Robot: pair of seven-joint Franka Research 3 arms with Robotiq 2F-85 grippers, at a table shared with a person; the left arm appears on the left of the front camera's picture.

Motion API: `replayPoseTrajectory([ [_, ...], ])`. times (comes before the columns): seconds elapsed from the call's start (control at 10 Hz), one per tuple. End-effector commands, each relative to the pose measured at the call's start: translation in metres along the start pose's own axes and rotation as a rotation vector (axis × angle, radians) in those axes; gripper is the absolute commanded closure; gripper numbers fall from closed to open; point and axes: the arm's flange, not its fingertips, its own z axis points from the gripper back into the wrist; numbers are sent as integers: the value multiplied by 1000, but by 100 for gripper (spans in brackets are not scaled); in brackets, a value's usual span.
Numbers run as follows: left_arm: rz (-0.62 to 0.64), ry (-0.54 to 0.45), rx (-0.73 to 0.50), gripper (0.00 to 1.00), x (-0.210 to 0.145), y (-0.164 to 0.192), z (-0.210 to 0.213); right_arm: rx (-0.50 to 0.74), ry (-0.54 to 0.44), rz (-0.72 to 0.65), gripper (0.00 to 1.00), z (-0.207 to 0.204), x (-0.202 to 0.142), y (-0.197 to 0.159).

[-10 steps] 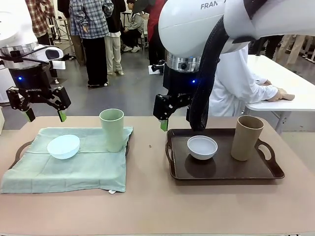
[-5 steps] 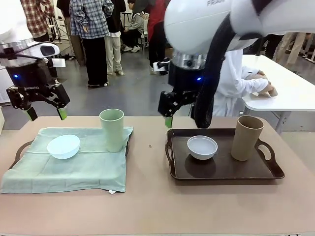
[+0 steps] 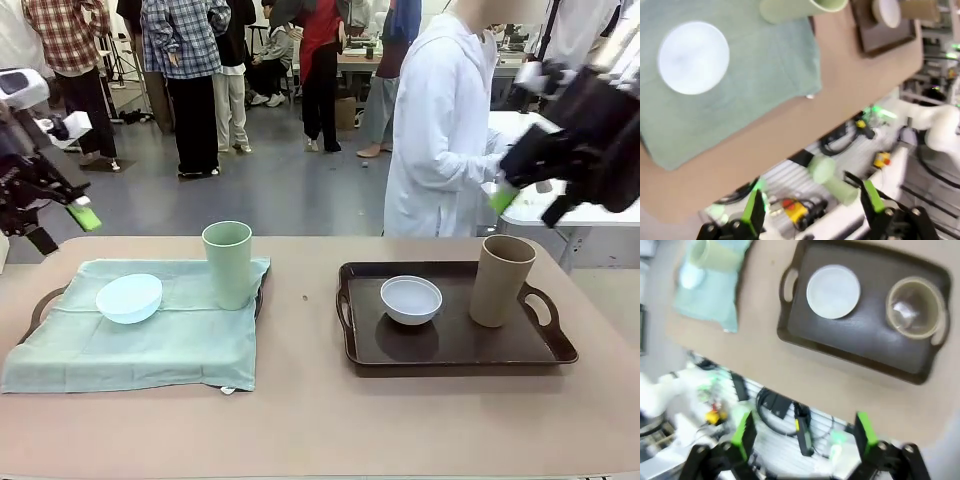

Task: Set up a tray with a mat and arrange the tableware.
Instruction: Pick up the Picnic Bowl and Reusable plastic cup from the Handle tray in front of the human's position and hold them in the air.

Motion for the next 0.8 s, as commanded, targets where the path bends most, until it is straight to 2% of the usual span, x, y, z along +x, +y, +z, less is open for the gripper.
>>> replayPoseTrajectory([
  [0.0,35,-21,-175,0,-4,30,34,176,-89,-22,0,12,-33,-48],
  [0.4,124,-181,-386,0,-36,89,62,432,-217,-61,0,13,-79,-129],
  [0.7,199,-314,-474,0,-69,115,62,508,-267,-100,0,6,-105,-156],
])
